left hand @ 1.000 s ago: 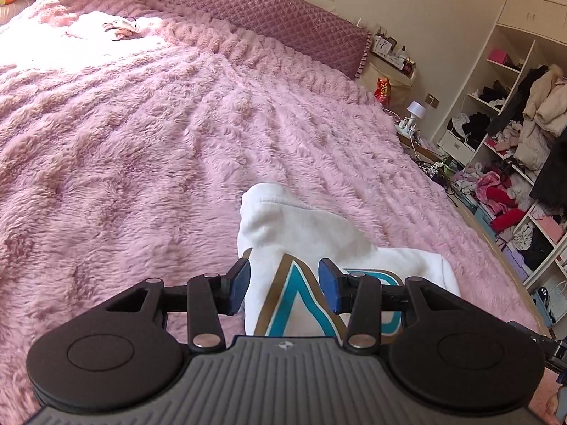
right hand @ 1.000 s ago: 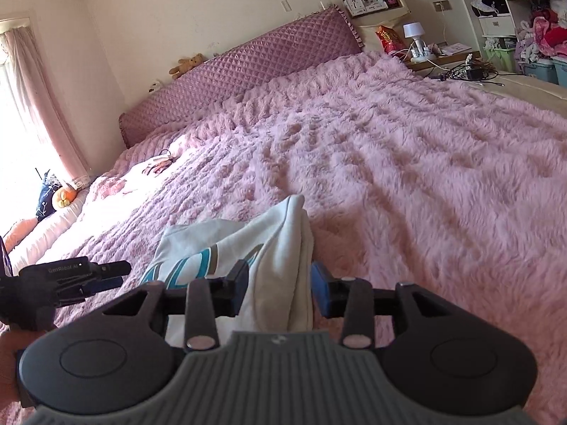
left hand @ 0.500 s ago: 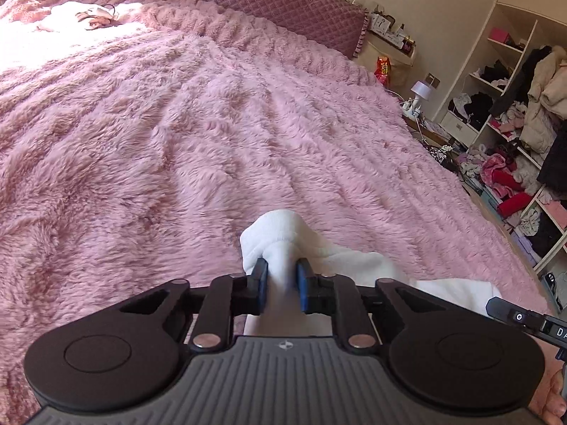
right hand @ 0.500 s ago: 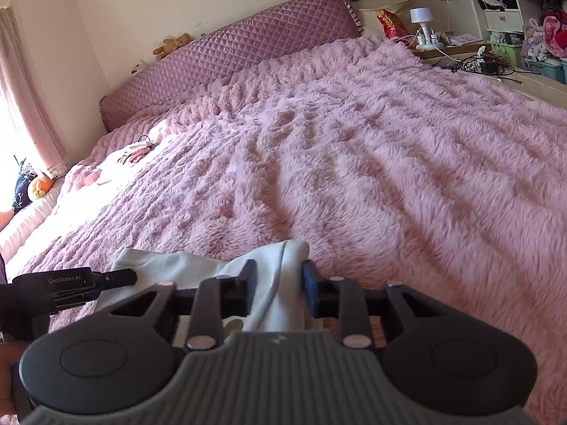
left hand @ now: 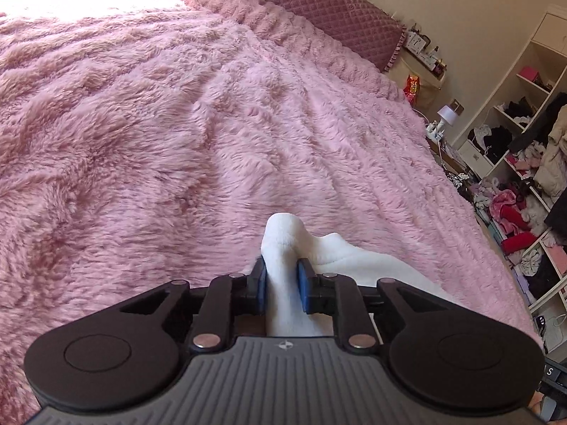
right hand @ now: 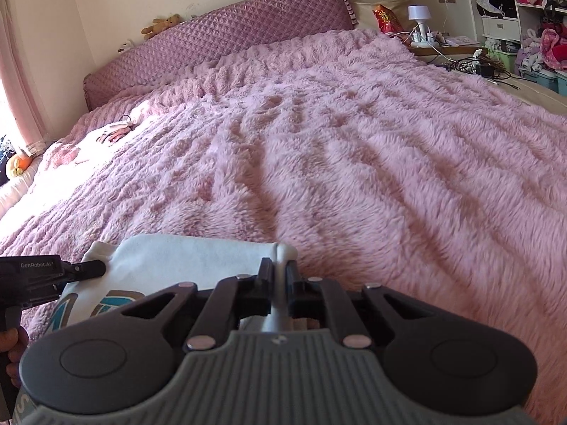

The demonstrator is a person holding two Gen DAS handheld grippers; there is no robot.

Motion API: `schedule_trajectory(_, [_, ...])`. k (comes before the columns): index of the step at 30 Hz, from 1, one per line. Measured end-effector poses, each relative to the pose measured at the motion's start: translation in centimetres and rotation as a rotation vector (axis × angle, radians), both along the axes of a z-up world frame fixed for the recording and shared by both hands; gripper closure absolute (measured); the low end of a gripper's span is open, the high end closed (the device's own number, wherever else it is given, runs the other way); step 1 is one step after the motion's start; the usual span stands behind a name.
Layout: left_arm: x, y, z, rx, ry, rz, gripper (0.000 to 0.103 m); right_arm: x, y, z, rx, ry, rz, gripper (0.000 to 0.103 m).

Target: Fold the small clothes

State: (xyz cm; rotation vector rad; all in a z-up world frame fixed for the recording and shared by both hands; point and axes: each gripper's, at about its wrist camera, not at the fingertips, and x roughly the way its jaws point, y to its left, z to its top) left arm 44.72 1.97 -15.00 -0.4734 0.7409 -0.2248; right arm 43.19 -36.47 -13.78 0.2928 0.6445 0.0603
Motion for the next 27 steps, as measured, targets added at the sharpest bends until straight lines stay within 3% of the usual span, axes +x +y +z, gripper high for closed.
schedule_trajectory(3, [-0.4,1.2,0.6,-0.054,0.011,-0.001,0.075,-0.4,-0.4,0.7,0.007,-0.006,-0.01,0.08])
schedule_trajectory(8, [-4.5,3.6,4.1,-0.044,-0.074,-0.036,0.074,-5.1,-1.0,4.0,0.05,-0.086,0.053,0.077])
schedule_trajectory(10, [-8.1,4.7,5.4,-0.03,-0.116,-0.078,0.07,-8.2,-1.2,5.0,0.076,-0.117,0.087,0.068])
schedule_trajectory(14, [-17.1,5.7,6.5,0.091,-0.175,-0.134,0.067,-16.3,-0.8,5.6,0.055,-0.14,0.131,0.064])
schedule_trajectory(17, [-23.2,4.9,5.9,0.184,-0.153,-0.162,0.065,-21.4,1.2,5.4,-0.025,-0.163,0.181,0.063])
schedule_trajectory(19, [-25.8,3.8,5.0,0.218,-0.1,-0.172,0.065,-24.3,3.8,5.3,-0.115,-0.202,0.255,0.056])
schedule_trajectory(23, [-28.6,1.6,3.4,0.185,-0.044,-0.193,0.065,-28.3,10.5,4.3,-0.349,-0.282,0.429,0.055])
schedule_trajectory(27, [-28.9,-0.4,3.3,0.18,-0.06,-0.2,0.064,-29.6,14.9,3.1,-0.514,-0.33,0.52,0.057])
